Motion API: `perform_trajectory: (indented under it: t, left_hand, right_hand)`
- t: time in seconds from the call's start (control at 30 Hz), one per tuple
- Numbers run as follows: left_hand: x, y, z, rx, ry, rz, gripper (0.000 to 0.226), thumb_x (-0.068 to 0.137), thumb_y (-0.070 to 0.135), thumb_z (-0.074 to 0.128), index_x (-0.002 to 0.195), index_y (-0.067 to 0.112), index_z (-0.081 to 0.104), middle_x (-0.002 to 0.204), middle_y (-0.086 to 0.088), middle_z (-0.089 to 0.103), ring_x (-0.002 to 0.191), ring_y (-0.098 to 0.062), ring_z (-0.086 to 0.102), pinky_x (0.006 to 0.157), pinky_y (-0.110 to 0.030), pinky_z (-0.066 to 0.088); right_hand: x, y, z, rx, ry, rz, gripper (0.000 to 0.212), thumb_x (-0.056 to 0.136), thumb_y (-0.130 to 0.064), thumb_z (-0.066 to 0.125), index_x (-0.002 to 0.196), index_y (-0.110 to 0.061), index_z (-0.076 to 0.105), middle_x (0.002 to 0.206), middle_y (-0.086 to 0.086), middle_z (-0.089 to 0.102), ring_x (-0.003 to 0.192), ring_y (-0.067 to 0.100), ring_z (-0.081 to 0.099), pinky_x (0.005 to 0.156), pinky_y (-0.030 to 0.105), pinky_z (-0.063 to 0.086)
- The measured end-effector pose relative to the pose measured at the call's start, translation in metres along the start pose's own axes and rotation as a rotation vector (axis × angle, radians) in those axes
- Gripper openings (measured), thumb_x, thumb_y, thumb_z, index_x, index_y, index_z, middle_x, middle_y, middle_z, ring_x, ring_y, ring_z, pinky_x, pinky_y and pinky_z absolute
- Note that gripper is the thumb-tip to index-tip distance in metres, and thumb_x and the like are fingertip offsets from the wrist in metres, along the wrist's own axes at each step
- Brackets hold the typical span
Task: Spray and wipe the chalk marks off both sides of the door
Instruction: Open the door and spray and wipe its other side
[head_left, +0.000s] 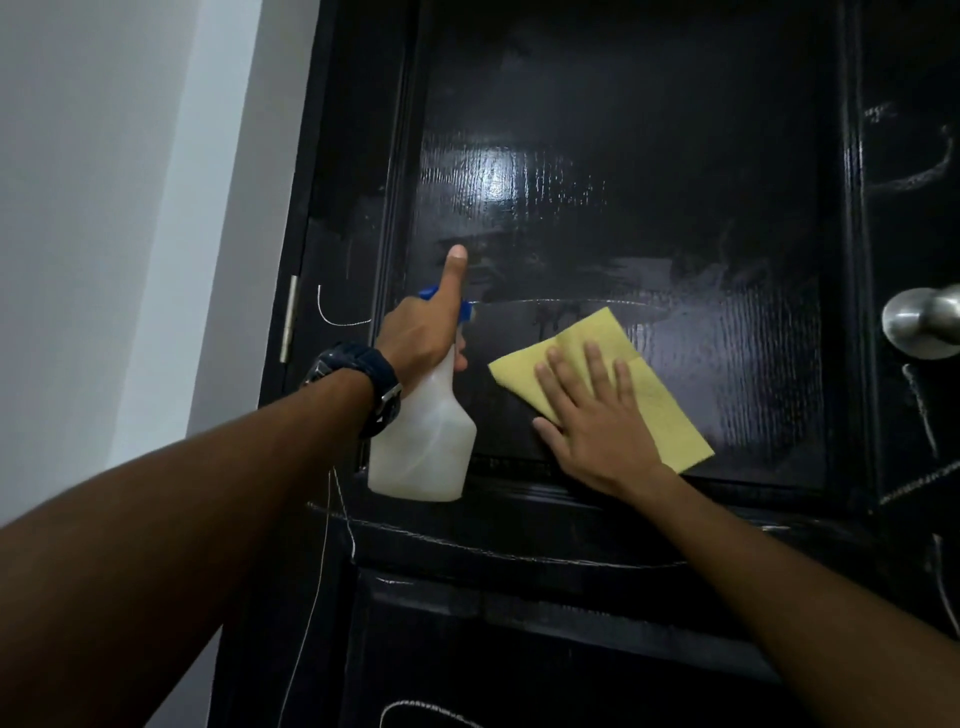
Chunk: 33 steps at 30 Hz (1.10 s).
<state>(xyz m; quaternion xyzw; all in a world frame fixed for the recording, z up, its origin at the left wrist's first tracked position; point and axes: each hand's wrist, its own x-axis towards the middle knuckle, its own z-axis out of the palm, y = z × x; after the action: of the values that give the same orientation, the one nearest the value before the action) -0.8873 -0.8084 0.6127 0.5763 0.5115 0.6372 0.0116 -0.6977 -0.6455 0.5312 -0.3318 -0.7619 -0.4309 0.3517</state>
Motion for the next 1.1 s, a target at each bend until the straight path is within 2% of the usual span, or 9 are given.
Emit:
perform_trajectory:
  t: [0.17, 0.3, 0.47, 0.57, 0.63, 0.73, 0.87, 0.97, 1.1]
  left_hand:
    - [0.006, -0.011, -0.001, -0.023, -0.021, 0.015, 0.099, 0.086, 0.088, 0.021, 0.097, 0.003, 0.072, 0.071, -0.009, 0.066, 0.061, -0.020, 0.067, 0.078, -0.039, 0.060]
    - [0.009, -0.017, -0.004, 0.012, -0.019, 0.067, 0.093, 0.090, 0.083, 0.023, 0.093, 0.005, 0.072, 0.070, -0.009, 0.066, 0.063, -0.020, 0.067, 0.076, -0.037, 0.056]
    - [0.016, -0.023, -0.011, 0.056, 0.028, 0.079, 0.093, 0.088, 0.086, 0.020, 0.092, 0.009, 0.072, 0.071, -0.010, 0.069, 0.066, -0.023, 0.071, 0.081, -0.040, 0.057]
    - [0.014, -0.032, -0.007, 0.072, 0.032, 0.066, 0.089, 0.086, 0.088, 0.023, 0.083, 0.013, 0.070, 0.069, -0.009, 0.070, 0.064, -0.022, 0.071, 0.082, -0.042, 0.058]
    - [0.011, -0.031, -0.002, 0.063, 0.012, 0.068, 0.086, 0.088, 0.085, 0.025, 0.079, 0.010, 0.067, 0.071, -0.009, 0.068, 0.065, -0.022, 0.068, 0.083, -0.044, 0.057]
    - [0.014, -0.019, 0.002, 0.041, 0.025, 0.080, 0.086, 0.090, 0.082, 0.024, 0.077, 0.007, 0.064, 0.068, -0.009, 0.066, 0.062, -0.021, 0.066, 0.081, -0.040, 0.058]
    - [0.023, -0.008, -0.003, 0.027, 0.037, 0.081, 0.089, 0.088, 0.085, 0.024, 0.077, 0.007, 0.066, 0.066, -0.008, 0.068, 0.059, -0.019, 0.067, 0.083, -0.040, 0.059]
    - [0.028, -0.007, -0.010, 0.062, 0.021, 0.077, 0.086, 0.084, 0.088, 0.025, 0.072, 0.012, 0.064, 0.064, -0.004, 0.068, 0.056, -0.016, 0.066, 0.075, -0.034, 0.058]
    - [0.034, -0.017, -0.010, 0.109, 0.031, 0.111, 0.086, 0.084, 0.087, 0.023, 0.073, 0.012, 0.063, 0.065, -0.004, 0.067, 0.057, -0.016, 0.066, 0.074, -0.032, 0.056]
  right_hand:
    - [-0.013, 0.038, -0.006, -0.108, -0.062, -0.327, 0.068, 0.102, -0.061, 0.018, 0.161, -0.029, 0.012, 0.169, -0.004, 0.004, 0.155, 0.031, -0.006, 0.123, 0.055, 0.004]
    - [0.006, 0.041, -0.013, -0.136, -0.080, -0.362, 0.071, 0.098, -0.070, 0.020, 0.160, -0.039, 0.008, 0.168, -0.011, 0.001, 0.155, 0.030, -0.010, 0.123, 0.055, 0.000]
    - [0.089, -0.010, -0.026, -0.023, -0.027, -0.071, 0.075, 0.090, -0.078, 0.019, 0.158, -0.047, 0.008, 0.168, -0.016, 0.000, 0.154, 0.031, -0.016, 0.121, 0.057, -0.009]
    - [0.096, -0.014, -0.020, -0.055, 0.004, -0.062, 0.078, 0.088, -0.080, 0.022, 0.158, -0.046, 0.014, 0.168, -0.013, 0.006, 0.155, 0.031, -0.009, 0.122, 0.057, -0.003]
    - [0.079, 0.011, -0.018, -0.080, 0.026, -0.090, 0.078, 0.088, -0.080, 0.026, 0.157, -0.046, 0.019, 0.168, -0.011, 0.011, 0.156, 0.029, -0.003, 0.123, 0.055, 0.002]
    - [0.035, 0.068, -0.021, -0.086, 0.084, 0.030, 0.076, 0.089, -0.077, 0.026, 0.156, -0.041, 0.027, 0.167, -0.008, 0.018, 0.155, 0.030, 0.007, 0.121, 0.055, 0.006]
    - [-0.029, 0.118, -0.029, -0.055, 0.065, 0.218, 0.074, 0.092, -0.076, 0.017, 0.158, -0.042, 0.020, 0.168, -0.011, 0.007, 0.156, 0.027, 0.001, 0.120, 0.056, 0.009]
    - [0.011, 0.136, -0.044, 0.031, 0.071, 0.383, 0.077, 0.088, -0.082, 0.011, 0.157, -0.048, 0.007, 0.167, -0.016, -0.005, 0.155, 0.026, -0.008, 0.121, 0.056, 0.003]
    - [0.094, 0.140, -0.069, 0.153, 0.214, 0.606, 0.083, 0.089, -0.083, 0.011, 0.159, -0.040, 0.006, 0.169, -0.008, -0.002, 0.154, 0.036, -0.009, 0.121, 0.062, -0.003]
